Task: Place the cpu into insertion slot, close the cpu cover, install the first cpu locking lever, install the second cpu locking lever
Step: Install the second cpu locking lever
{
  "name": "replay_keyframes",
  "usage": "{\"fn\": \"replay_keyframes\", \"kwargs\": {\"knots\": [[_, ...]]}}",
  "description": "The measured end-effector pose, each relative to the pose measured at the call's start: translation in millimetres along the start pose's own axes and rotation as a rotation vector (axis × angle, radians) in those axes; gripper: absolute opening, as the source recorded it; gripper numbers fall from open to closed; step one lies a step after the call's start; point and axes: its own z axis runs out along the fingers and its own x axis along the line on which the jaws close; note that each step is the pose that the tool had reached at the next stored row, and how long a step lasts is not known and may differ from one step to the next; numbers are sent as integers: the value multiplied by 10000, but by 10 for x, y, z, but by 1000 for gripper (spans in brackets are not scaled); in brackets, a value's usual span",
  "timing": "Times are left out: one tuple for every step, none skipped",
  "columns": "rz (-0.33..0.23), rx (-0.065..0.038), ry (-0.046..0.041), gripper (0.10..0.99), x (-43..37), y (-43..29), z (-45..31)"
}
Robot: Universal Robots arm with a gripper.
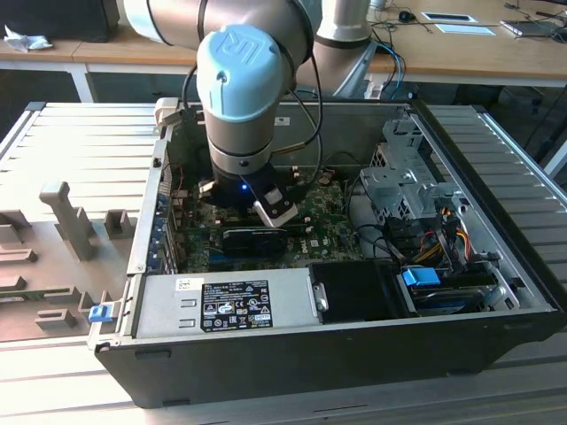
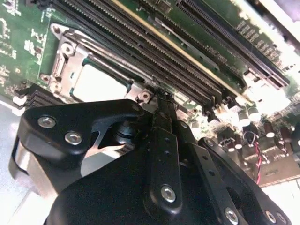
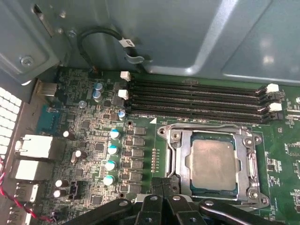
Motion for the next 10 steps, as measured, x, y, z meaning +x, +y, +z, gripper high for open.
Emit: {"fn": "replay_keyframes", "kwargs": {"knots": [[1, -1, 0, 106, -2, 21, -60], [1, 0, 0, 106, -4, 39, -114], [1, 0, 0, 106, -5, 46, -135], [1, -1, -1, 106, -5, 52, -151], [1, 0, 0, 106, -7, 65, -191], [0, -1, 0, 106, -9, 82, -238], [0, 0, 0, 106, -10, 88, -255], [0, 0, 0, 106, -10, 90, -260], [1, -2, -1, 106, -10, 90, -259], [0, -3, -2, 106, -10, 90, -259]]}}
